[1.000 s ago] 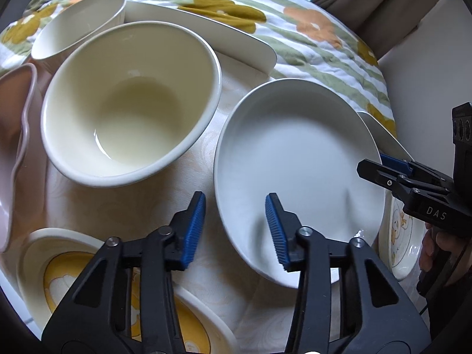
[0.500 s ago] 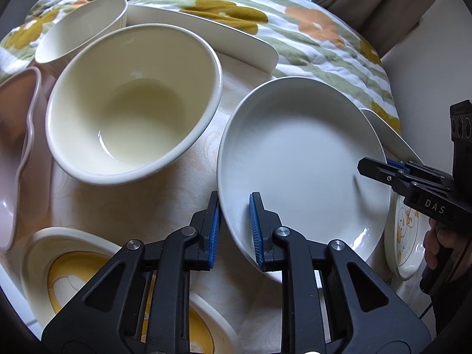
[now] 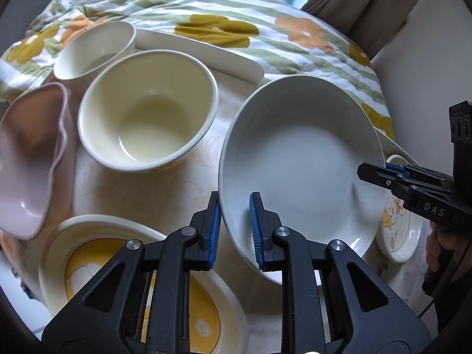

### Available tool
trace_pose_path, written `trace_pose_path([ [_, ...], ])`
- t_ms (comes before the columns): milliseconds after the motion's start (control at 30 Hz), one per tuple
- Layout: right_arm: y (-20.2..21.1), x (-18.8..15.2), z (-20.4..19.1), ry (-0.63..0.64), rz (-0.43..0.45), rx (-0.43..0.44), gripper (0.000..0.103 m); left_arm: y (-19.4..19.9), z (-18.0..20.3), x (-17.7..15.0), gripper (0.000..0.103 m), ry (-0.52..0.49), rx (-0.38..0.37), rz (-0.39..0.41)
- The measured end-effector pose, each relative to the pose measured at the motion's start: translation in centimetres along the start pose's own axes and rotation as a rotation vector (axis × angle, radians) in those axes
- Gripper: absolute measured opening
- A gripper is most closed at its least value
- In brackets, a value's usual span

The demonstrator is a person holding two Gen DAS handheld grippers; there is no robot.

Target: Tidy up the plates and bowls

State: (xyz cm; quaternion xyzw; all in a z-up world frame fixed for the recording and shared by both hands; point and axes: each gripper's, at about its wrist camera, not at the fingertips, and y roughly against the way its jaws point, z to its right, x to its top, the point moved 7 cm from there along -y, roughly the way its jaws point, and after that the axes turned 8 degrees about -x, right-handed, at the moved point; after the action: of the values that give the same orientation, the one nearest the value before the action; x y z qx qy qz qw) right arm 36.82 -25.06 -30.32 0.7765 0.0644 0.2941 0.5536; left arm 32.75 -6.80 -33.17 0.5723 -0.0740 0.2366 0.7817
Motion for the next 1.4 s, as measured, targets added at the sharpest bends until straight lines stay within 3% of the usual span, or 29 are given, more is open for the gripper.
trace_pose_path([
  [367, 5.5, -1.7, -4.6, 0.002, 0.076, -0.006, 0.023, 7.7, -0.8, -3.2, 0.017, -0.036, 0.0, 0.082],
  [700, 7.3, -5.9, -11.7, -0.033, 0.085, 0.034, 0.023, 12.8, -6.0, -8.3, 0.017, -0.006, -0.002, 0.051],
  [1000, 4.9, -9.1, -16.0, -0.188, 0.045, 0.021, 0.023, 11.2, -10.8, -9.1, 0.017, -0.072, -0.047, -0.074],
  [1400, 2.3, -10.9, -17.8, -0.321, 0.007, -0.127, 0.023, 7.2, -13.0, -8.7, 0.017, -0.204, -0.096, -0.188],
])
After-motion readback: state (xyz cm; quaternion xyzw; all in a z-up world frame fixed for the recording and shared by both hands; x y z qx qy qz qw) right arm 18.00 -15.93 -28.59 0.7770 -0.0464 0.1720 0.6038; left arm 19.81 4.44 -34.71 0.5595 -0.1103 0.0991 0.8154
